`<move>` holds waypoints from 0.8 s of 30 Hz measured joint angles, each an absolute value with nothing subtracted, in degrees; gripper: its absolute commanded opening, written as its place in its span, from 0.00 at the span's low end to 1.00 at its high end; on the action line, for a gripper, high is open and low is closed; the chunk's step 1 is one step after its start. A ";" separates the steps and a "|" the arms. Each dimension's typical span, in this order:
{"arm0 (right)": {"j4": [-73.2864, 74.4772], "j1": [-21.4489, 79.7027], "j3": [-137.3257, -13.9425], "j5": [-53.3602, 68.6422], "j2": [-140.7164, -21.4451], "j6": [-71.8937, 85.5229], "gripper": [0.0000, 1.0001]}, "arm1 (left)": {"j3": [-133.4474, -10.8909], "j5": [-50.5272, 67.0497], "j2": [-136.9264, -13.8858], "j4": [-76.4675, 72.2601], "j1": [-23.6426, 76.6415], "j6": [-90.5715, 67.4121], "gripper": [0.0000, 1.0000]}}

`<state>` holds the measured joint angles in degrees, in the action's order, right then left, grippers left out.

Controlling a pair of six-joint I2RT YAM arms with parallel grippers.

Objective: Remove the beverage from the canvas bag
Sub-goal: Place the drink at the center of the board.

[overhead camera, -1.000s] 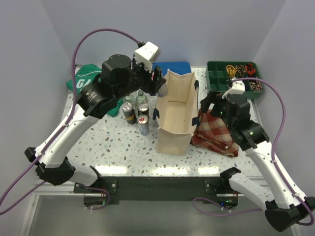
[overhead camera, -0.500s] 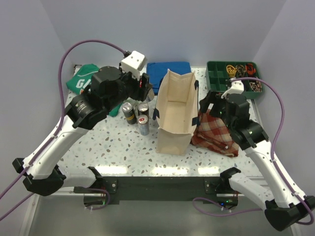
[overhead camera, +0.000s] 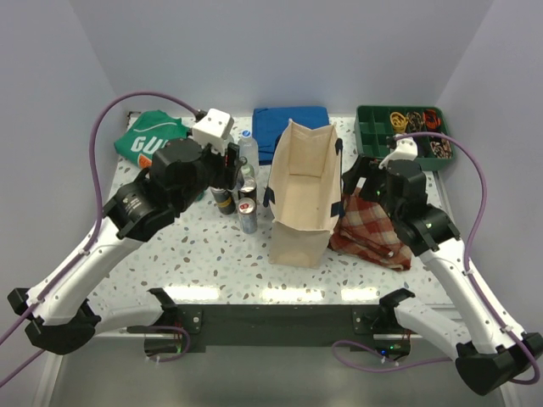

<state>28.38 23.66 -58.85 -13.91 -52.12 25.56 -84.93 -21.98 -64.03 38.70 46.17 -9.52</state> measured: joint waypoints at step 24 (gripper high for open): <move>28.18 23.66 -58.59 -13.93 -52.14 25.74 0.82 | -65.84 -30.26 -55.83 37.23 46.17 -15.55 0.00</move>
